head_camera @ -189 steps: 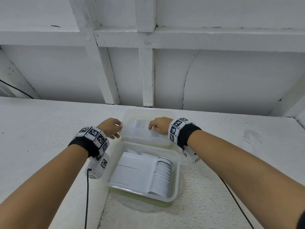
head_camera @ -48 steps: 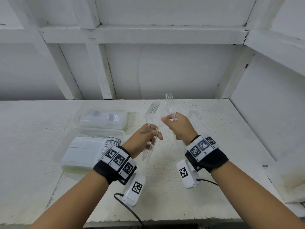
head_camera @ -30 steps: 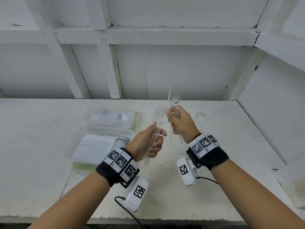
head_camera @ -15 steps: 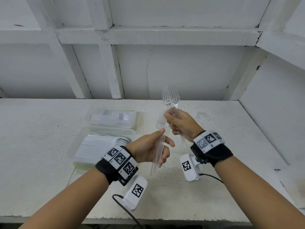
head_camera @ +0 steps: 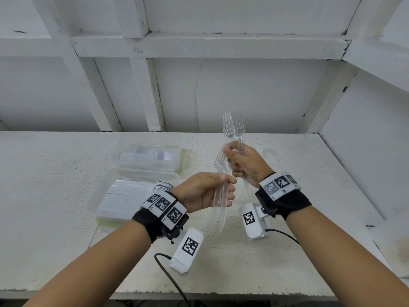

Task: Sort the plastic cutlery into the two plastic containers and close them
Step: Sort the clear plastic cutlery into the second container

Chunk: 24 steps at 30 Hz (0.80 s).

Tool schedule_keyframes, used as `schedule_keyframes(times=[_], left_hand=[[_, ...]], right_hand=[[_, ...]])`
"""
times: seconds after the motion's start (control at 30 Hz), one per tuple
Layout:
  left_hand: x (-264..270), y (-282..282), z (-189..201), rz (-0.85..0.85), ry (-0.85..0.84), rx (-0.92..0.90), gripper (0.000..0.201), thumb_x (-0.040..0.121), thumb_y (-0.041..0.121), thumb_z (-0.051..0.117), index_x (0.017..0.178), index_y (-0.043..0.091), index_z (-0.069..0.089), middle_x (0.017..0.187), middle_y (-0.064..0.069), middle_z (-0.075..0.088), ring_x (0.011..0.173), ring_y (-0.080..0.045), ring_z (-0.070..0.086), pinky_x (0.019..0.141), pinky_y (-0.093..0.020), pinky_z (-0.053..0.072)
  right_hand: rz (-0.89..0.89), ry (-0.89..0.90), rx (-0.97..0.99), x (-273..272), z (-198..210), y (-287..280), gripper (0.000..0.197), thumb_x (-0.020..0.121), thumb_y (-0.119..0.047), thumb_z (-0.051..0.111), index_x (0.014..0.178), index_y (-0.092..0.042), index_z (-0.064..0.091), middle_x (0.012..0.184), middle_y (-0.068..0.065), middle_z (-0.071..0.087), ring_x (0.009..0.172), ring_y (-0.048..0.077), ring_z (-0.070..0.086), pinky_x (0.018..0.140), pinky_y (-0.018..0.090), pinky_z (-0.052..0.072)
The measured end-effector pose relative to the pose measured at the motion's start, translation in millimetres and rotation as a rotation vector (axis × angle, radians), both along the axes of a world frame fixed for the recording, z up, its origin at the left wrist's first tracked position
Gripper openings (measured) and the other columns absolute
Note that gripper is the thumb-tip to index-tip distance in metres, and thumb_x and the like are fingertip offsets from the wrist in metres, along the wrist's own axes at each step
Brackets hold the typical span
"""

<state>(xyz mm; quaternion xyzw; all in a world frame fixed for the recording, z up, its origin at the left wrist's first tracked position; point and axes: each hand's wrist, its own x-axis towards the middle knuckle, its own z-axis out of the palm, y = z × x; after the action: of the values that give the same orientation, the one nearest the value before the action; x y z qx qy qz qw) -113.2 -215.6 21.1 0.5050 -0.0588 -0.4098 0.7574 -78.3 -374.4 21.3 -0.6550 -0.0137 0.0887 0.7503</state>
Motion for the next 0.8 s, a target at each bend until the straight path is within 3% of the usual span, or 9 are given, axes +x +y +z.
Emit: schedule_keyframes(times=[0.23, 0.37, 0.5, 0.63, 0.7, 0.8], left_hand=[[-0.1, -3.4, 4.8, 0.052, -0.044, 0.050, 0.021, 0.097, 0.013, 0.041, 0.098, 0.008, 0.062, 0.071, -0.002, 0.071, 0.062, -0.009, 0.069, 0.057, -0.022, 0.057], [0.0, -3.2, 7.8, 0.014, -0.059, 0.052, 0.022, 0.097, 0.017, 0.040, 0.106, 0.009, 0.059, 0.080, -0.006, 0.073, 0.071, -0.013, 0.071, 0.066, -0.025, 0.059], [-0.6, -4.3, 7.3, 0.008, -0.036, 0.010, 0.026, 0.096, 0.018, 0.040, 0.111, 0.006, 0.058, 0.075, -0.004, 0.071, 0.068, -0.013, 0.070, 0.066, -0.026, 0.059], [2.2, -3.6, 7.7, 0.058, -0.059, 0.002, 0.025, 0.095, 0.019, 0.041, 0.104, 0.006, 0.060, 0.066, -0.001, 0.065, 0.059, -0.011, 0.065, 0.061, -0.025, 0.057], [5.3, -1.3, 6.8, 0.091, -0.083, 0.035, 0.021, 0.093, 0.016, 0.046, 0.100, 0.004, 0.061, 0.068, -0.002, 0.065, 0.061, -0.011, 0.066, 0.063, -0.026, 0.058], [11.2, 2.7, 2.0, 0.205, -0.129, 0.126, 0.015, 0.094, 0.013, 0.051, 0.096, 0.002, 0.062, 0.078, -0.006, 0.069, 0.071, -0.013, 0.069, 0.071, -0.029, 0.059]], right_hand=[[0.025, -0.046, 0.017, 0.4, -2.7, -4.3, 0.014, 0.076, -0.033, 0.063, 0.082, -0.021, 0.059, 0.050, -0.006, 0.034, 0.040, 0.006, 0.023, 0.039, 0.019, 0.019], [-0.007, -0.061, -0.059, 0.0, -5.9, -7.7, 0.007, 0.085, -0.027, 0.062, 0.091, -0.026, 0.066, 0.051, -0.008, 0.038, 0.046, 0.008, 0.027, 0.043, 0.019, 0.023], [0.005, -0.123, -0.060, -2.7, -5.5, -3.2, 0.023, 0.080, -0.031, 0.063, 0.104, -0.030, 0.064, 0.063, 0.003, 0.037, 0.045, 0.006, 0.030, 0.039, 0.018, 0.024], [0.050, -0.109, -0.073, -7.5, -3.8, 0.6, 0.043, 0.087, -0.024, 0.060, 0.128, -0.028, 0.047, 0.054, -0.005, 0.038, 0.040, 0.003, 0.031, 0.038, 0.018, 0.023], [0.006, -0.083, -0.139, -9.8, -1.5, 1.8, 0.033, 0.093, -0.027, 0.054, 0.122, -0.030, 0.041, 0.057, -0.003, 0.041, 0.041, 0.003, 0.032, 0.037, 0.017, 0.024], [-0.069, -0.050, -0.257, -14.7, 2.6, -0.1, 0.011, 0.097, -0.036, 0.041, 0.101, -0.029, 0.034, 0.064, 0.000, 0.043, 0.042, 0.004, 0.030, 0.037, 0.016, 0.024]])
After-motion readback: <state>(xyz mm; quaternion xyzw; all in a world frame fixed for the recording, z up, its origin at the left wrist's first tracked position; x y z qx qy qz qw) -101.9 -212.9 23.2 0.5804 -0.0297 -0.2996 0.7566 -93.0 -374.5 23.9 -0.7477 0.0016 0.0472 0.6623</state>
